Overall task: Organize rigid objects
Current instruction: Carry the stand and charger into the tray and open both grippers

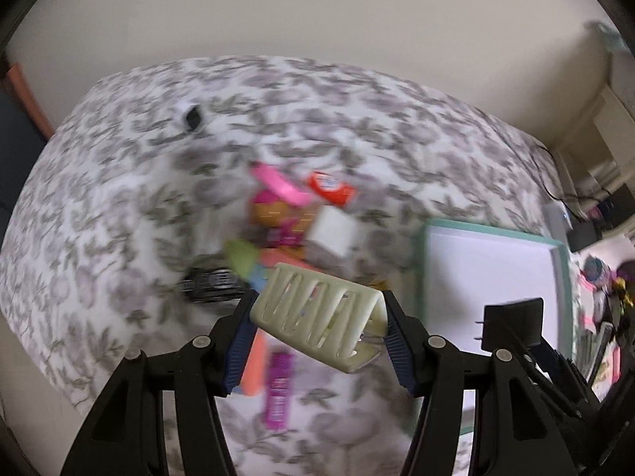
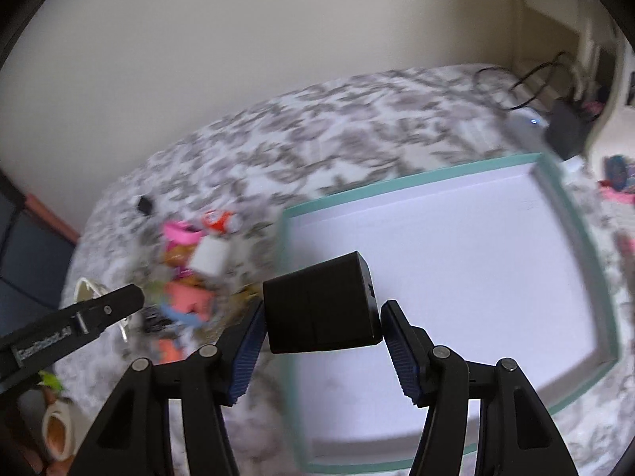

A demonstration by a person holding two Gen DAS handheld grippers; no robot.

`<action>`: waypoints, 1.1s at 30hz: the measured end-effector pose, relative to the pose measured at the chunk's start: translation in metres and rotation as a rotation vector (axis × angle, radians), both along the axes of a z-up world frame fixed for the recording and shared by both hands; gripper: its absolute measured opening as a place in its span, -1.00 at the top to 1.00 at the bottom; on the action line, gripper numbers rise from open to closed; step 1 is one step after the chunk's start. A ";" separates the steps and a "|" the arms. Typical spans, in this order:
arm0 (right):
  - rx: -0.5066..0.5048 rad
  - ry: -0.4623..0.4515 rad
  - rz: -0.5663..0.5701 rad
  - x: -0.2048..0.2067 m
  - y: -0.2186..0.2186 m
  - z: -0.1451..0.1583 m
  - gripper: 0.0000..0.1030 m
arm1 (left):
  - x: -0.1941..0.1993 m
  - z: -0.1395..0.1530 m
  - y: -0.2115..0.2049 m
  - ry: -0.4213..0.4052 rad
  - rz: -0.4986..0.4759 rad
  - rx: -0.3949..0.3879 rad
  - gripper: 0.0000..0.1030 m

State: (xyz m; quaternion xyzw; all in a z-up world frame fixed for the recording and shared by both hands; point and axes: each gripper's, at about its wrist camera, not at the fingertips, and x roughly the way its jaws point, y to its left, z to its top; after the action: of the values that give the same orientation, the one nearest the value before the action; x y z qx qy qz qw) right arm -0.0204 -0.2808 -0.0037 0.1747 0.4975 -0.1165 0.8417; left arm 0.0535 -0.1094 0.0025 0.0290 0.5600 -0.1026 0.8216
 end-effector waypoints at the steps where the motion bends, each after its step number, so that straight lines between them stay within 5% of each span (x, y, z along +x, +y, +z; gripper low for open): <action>1: -0.012 0.007 0.000 0.001 -0.004 -0.002 -0.20 | -0.001 -0.002 -0.011 0.004 -0.014 0.002 -0.20; 11: -0.072 0.034 -0.137 -0.007 -0.060 -0.014 -0.20 | -0.010 -0.029 -0.084 0.031 -0.123 -0.009 -0.20; 21: -0.018 0.043 -0.291 -0.024 -0.106 -0.036 -0.20 | -0.011 -0.053 -0.122 0.031 -0.207 -0.011 -0.20; 33: -0.015 0.061 -0.298 -0.023 -0.111 -0.042 -0.20 | -0.018 -0.089 -0.141 0.099 -0.285 0.013 -0.20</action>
State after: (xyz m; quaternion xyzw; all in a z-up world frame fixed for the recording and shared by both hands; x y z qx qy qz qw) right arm -0.0438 -0.3913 -0.0460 0.2366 0.4903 -0.2490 0.8010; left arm 0.0358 -0.2502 -0.0865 0.1085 0.5907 -0.2158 0.7699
